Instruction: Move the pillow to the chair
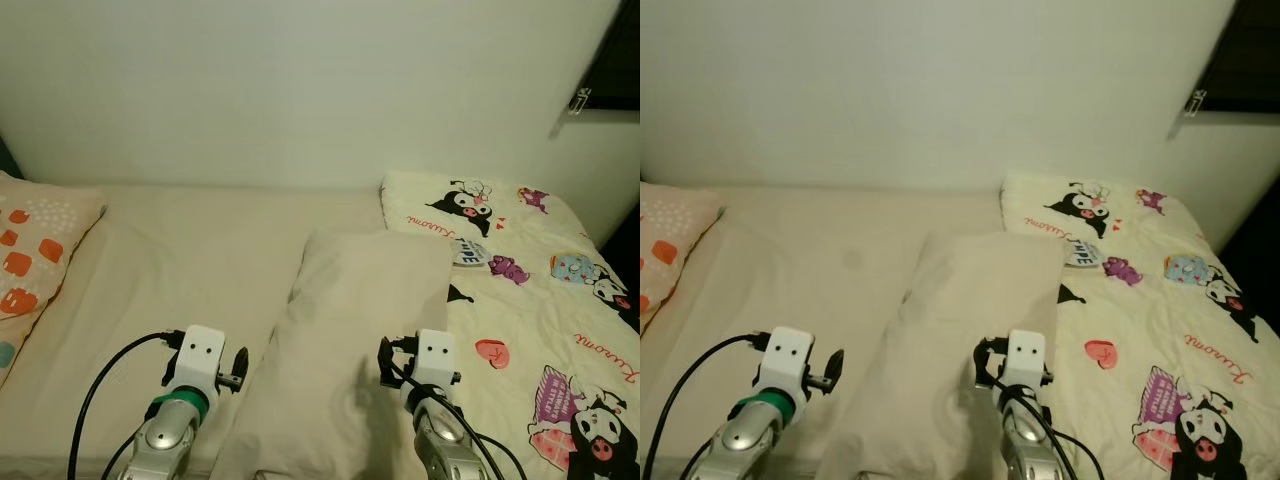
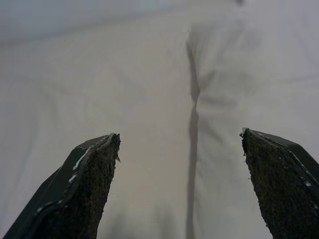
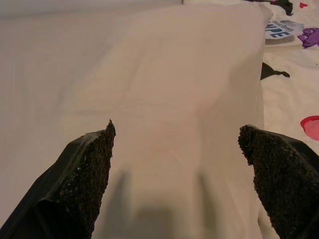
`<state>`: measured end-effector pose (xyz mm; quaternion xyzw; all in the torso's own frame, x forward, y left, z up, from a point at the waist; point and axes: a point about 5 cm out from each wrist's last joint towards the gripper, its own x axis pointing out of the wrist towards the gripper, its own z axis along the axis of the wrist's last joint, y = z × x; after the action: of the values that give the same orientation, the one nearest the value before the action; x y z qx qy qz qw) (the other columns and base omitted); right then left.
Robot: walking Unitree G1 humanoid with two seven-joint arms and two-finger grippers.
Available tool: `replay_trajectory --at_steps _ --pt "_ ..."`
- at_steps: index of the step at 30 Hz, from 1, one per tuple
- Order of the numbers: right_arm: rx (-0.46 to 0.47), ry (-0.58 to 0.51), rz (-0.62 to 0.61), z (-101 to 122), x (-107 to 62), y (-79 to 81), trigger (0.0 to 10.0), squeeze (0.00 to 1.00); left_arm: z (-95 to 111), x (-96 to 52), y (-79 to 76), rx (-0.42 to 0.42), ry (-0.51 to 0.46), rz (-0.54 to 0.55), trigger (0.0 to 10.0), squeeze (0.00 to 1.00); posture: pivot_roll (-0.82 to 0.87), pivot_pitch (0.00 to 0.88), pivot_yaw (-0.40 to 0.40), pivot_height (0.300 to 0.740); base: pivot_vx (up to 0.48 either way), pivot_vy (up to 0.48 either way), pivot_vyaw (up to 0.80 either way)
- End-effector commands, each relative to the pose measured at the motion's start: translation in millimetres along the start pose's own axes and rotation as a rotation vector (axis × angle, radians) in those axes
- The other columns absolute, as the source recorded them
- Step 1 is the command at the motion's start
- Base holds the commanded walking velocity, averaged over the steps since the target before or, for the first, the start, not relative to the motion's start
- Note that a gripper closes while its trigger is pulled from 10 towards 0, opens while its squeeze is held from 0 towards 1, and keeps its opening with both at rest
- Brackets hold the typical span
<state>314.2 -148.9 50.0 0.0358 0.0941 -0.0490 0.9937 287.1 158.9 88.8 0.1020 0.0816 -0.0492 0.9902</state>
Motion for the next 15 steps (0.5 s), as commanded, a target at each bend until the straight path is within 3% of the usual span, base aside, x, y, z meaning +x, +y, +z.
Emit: replay_trajectory --at_steps 1,4,6,15 --pt "0.01 0.008 0.001 -2.5 -1.0 0.6 10.0 0.0 2.1 0.1 -0.4 0.05 -0.044 -0.002 10.0 0.0 0.05 0.023 0.03 0.7 0.0 0.0 0.0" --pt "0.016 0.003 0.014 -2.0 -1.2 2.5 10.0 0.0 10.0 0.8 -2.6 0.18 -0.135 -0.037 10.0 0.0 0.05 0.023 0.029 0.685 0.0 0.0 0.0" --pt "0.017 0.002 0.016 -1.9 -1.2 2.6 10.0 0.0 11.0 0.7 -3.6 0.206 -0.15 -0.048 10.0 0.0 0.05 0.023 0.029 0.68 0.0 0.0 0.0" --pt "0.036 -0.007 0.001 -0.8 -2.3 -2.0 10.0 0.0 8.9 5.5 2.3 0.167 -0.124 0.01 10.0 0.0 0.04 0.029 0.034 0.645 0.0 0.0 0.0"
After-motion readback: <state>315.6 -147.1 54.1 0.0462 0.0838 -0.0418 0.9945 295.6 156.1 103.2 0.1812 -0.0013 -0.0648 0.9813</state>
